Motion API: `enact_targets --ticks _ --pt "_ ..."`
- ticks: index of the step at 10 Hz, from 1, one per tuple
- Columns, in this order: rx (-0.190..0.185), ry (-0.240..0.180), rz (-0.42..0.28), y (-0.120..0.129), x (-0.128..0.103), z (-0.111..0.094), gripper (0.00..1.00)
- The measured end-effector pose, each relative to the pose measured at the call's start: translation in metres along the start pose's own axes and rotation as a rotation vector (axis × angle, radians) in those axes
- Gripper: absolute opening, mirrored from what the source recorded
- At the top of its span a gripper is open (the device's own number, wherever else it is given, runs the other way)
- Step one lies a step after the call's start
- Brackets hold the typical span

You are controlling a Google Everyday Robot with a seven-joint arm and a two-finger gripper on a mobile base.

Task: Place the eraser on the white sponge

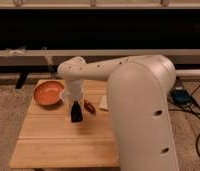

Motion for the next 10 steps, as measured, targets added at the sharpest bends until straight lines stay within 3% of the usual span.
enact_targets --ticks 4,10 --pt "0.014 -0.028 0.101 -0.055 -0.045 -0.011 0.0" --pt "0.05 -0.028 0.215 -0.115 -0.064 -0.005 0.0"
